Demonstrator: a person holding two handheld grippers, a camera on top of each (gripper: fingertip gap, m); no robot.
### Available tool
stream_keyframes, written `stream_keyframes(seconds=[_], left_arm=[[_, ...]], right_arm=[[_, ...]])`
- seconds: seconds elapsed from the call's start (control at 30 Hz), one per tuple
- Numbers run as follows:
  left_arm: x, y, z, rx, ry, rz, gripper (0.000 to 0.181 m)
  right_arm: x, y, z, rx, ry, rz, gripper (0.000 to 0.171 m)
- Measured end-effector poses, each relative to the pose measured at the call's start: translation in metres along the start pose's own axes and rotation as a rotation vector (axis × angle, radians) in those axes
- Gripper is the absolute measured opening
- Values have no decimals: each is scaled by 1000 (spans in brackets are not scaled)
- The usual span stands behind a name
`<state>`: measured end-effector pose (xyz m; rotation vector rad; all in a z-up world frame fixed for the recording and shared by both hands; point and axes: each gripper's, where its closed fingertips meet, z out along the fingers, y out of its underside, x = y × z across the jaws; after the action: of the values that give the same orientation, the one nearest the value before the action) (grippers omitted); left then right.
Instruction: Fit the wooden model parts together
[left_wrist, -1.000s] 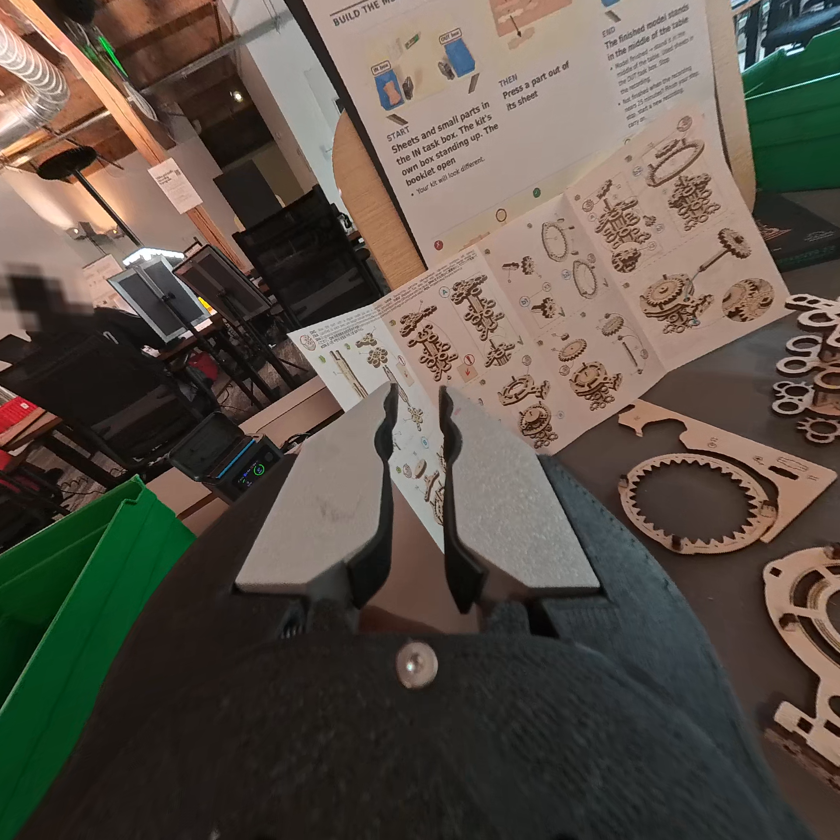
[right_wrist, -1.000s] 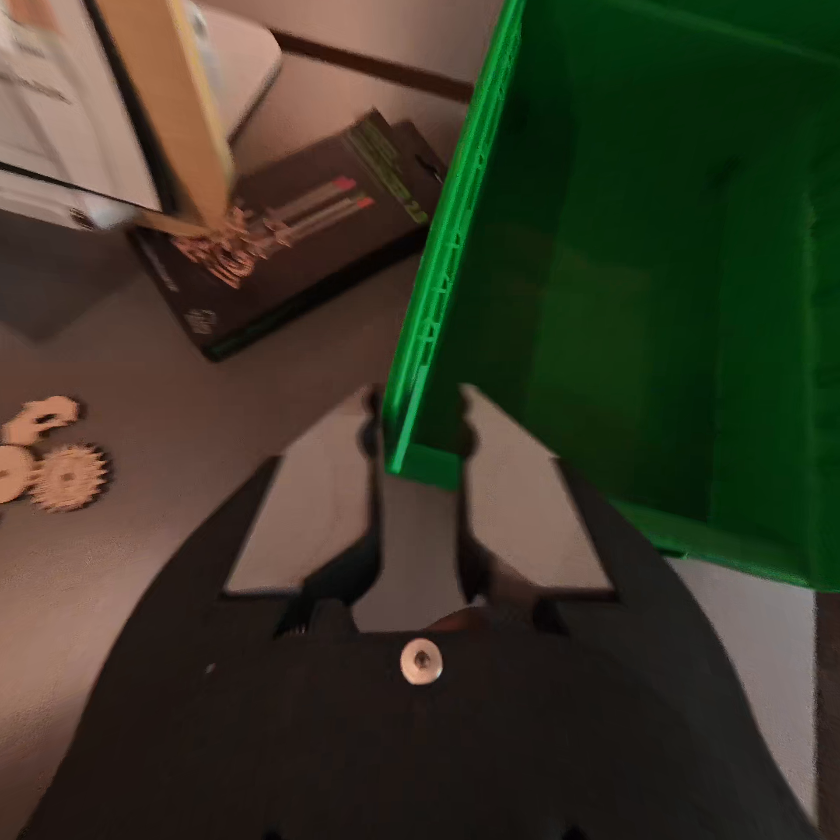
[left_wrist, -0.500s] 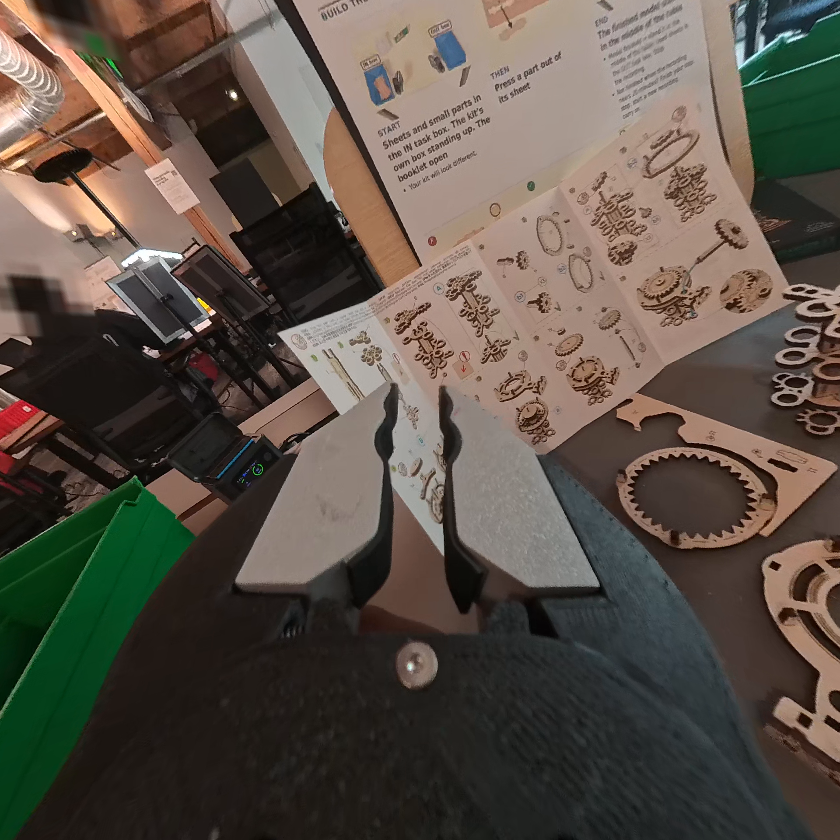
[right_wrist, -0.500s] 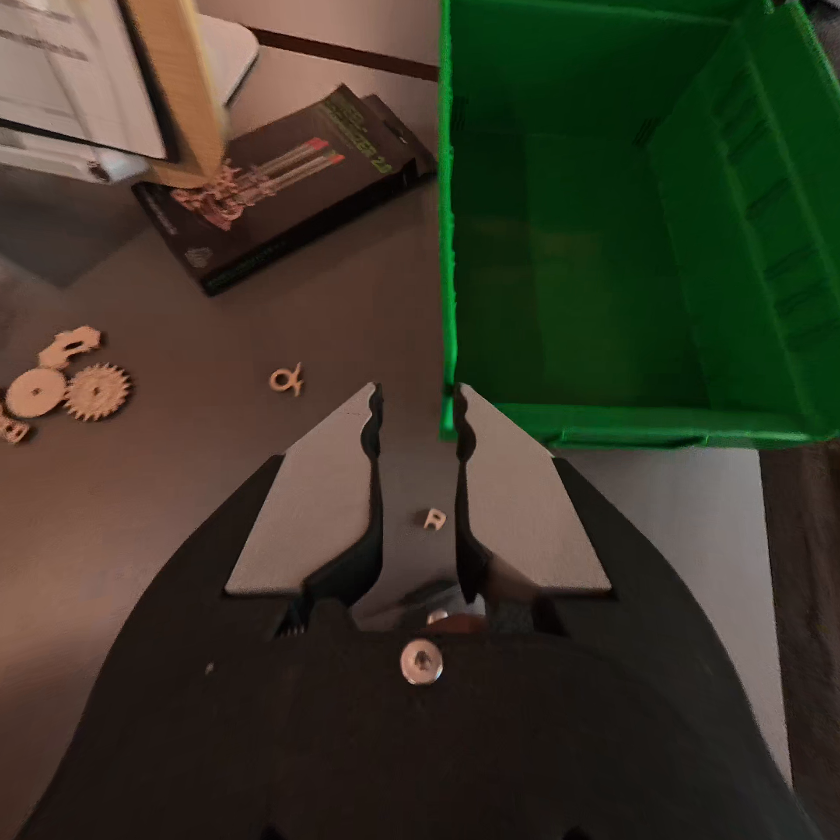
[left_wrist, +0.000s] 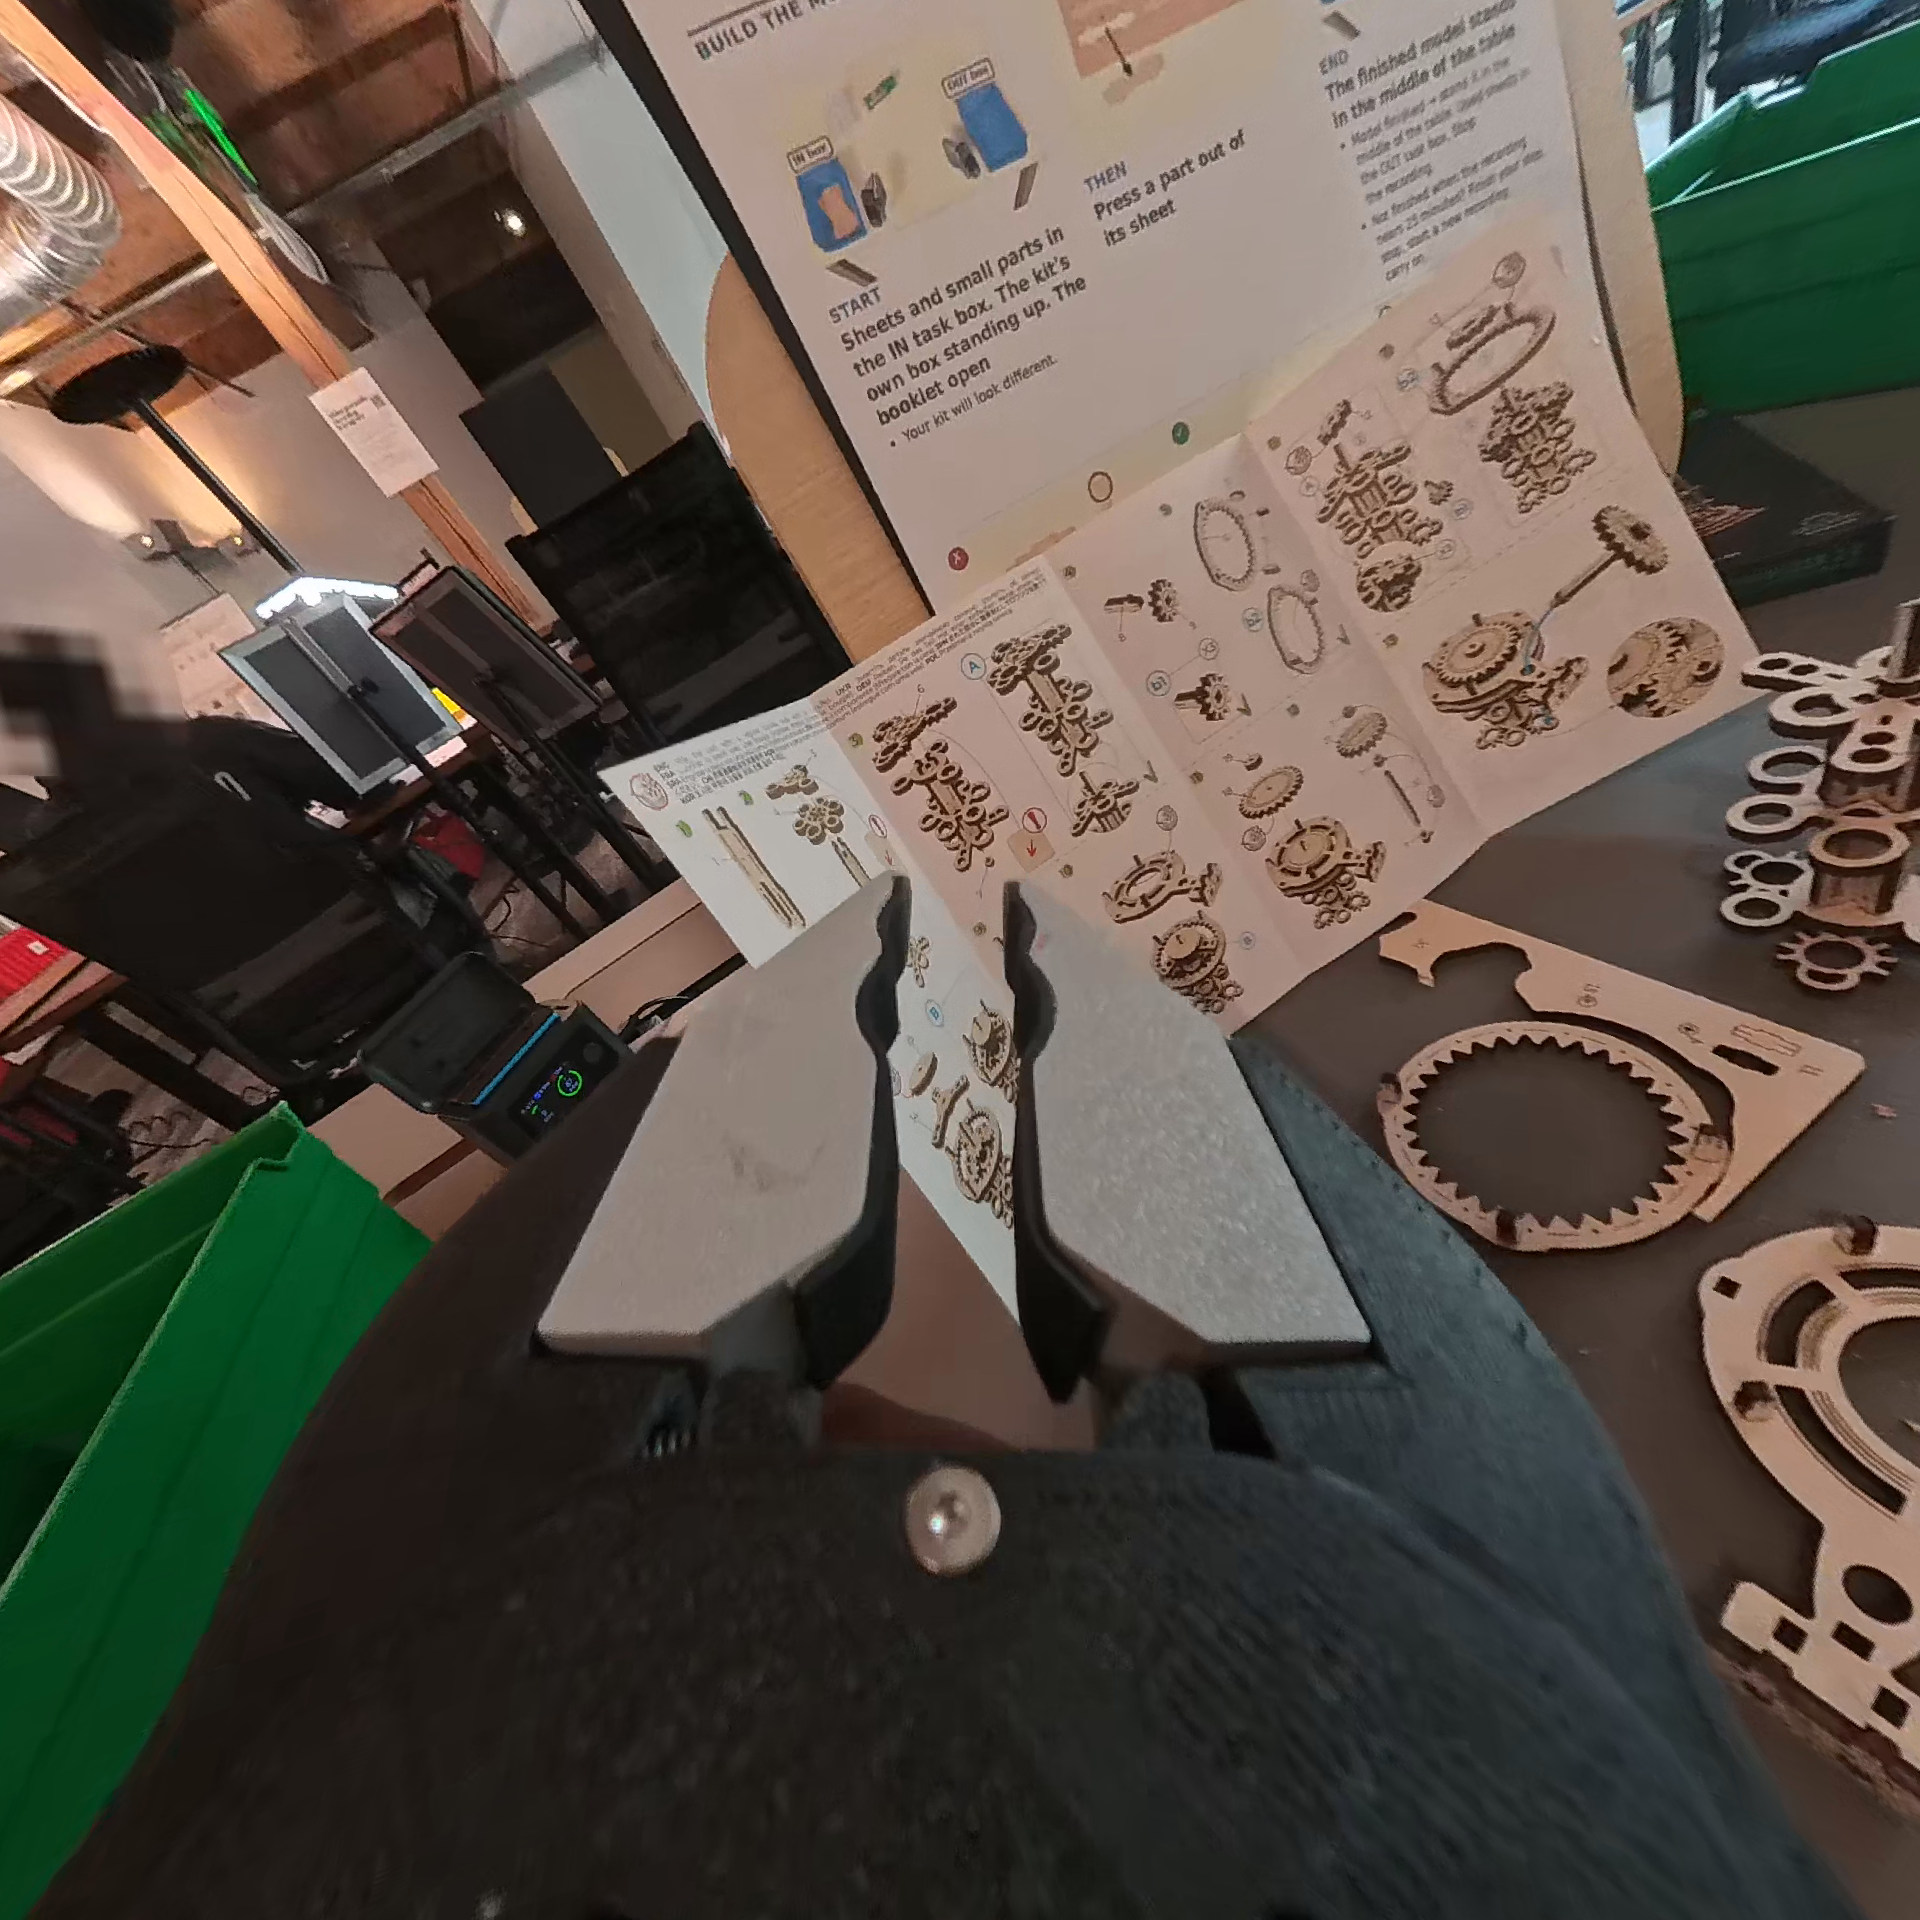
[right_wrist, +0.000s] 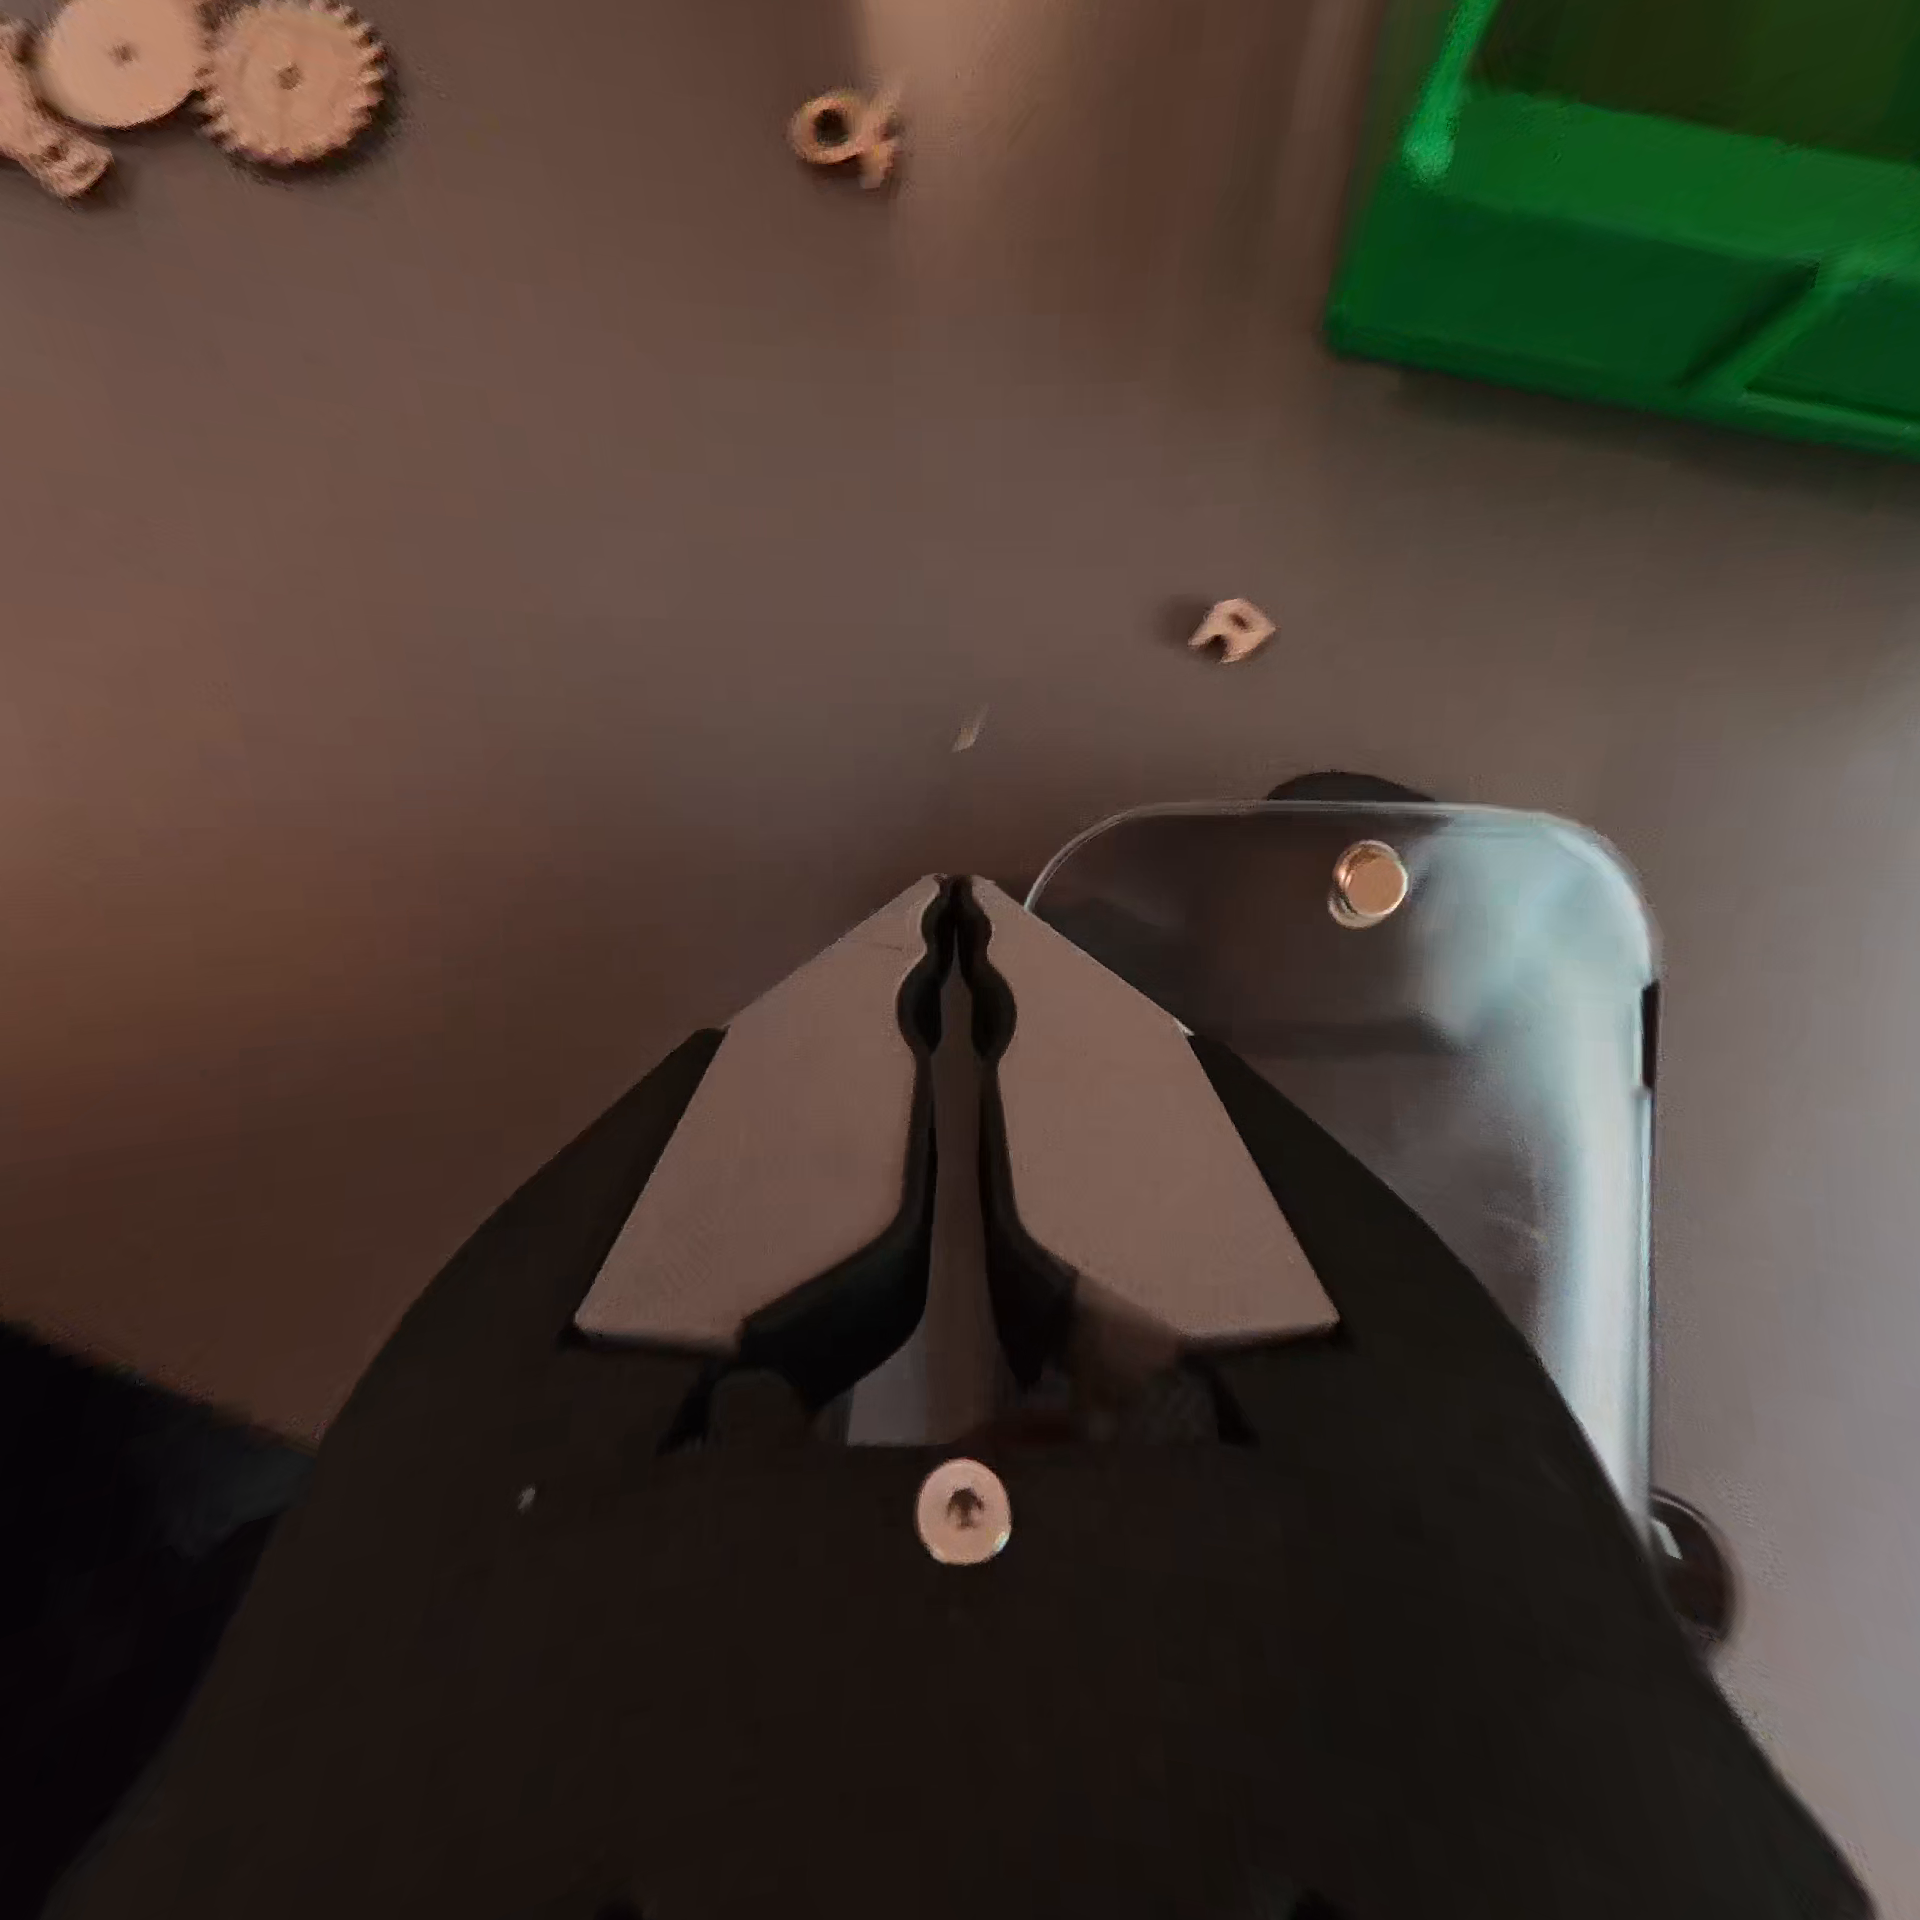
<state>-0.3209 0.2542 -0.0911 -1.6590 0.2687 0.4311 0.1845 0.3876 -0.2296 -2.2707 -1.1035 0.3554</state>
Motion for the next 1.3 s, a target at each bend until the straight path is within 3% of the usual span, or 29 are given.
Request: stream_keyframes(seconds=[0.1, 0.23, 0.33, 0.47, 0.57, 0.63, 0.7, 0.73, 0.77, 0.83, 0.9, 0.93, 1.0, 1.13, 1.3], left_arm=[[-3, 3, 1, -9, -3, -8, 15], [-6, 4, 2, -12, -3, -27, 15], [-4, 6, 3, -19, -1, -18, 15], [-2, 9, 4, -29, 3, -6, 15], [-3, 11, 5, -36, 6, -12, 15], [-4, 11, 4, -34, 7, -14, 15], [-4, 8, 3, -25, 10, -16, 15], [-4, 6, 1, -17, 11, -18, 15], [-4, 3, 0, -9, 13, -20, 15], [-3, -1, -2, 2, 16, -20, 16], [-1, -3, -3, 9, 17, -13, 15], [-1, -3, -3, 9, 17, -11, 15], [0, -2, -1, 4, 18, -11, 15], [1, 9, 4, -30, 17, -5, 16], [-1, 13, 6, -44, 21, -15, 15]], right_arm=[[4, -15, 5, 26, 34, 13, 4], [-51, -89, 10, 230, -105, -24, 27], [-81, -145, 43, 244, -85, -130, 45], [-88, -203, 108, 188, 14, -274, 42], [-72, -207, 142, 59, 85, -340, 36], [-65, -199, 135, 0, 94, -377, 28], [-65, -185, 119, -64, 65, -352, 3], [-66, -172, 113, -122, 35, -343, 0], [-68, -152, 109, -210, -4, -334, 0], [-68, -142, 101, -210, -5, -352, 0], [-60, -165, 92, -79, 73, -310, 10], [-66, -181, 89, 10, 56, -300, 22], [-76, -206, 93, 114, 35, -332, 26], [-68, -201, 138, -55, 74, -431, 29], [-55, -191, 132, -97, 95, -485, 18]])
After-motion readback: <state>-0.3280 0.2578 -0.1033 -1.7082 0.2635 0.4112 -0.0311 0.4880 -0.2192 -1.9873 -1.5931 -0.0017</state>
